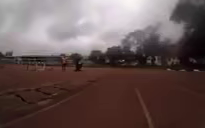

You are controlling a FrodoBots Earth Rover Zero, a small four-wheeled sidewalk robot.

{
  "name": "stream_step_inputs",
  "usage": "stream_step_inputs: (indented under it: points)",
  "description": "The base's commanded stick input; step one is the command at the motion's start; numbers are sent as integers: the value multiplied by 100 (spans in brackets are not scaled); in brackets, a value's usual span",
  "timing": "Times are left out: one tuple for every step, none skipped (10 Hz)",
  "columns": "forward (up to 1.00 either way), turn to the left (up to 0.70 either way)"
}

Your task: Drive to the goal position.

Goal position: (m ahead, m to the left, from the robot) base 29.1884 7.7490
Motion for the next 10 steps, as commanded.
stream_step_inputs:
  points:
    - [0, -70]
    - [0, -70]
    - [0, -70]
    - [0, -70]
    - [0, -70]
    - [0, -70]
    - [0, -70]
    - [0, -70]
    - [0, -70]
    - [0, -70]
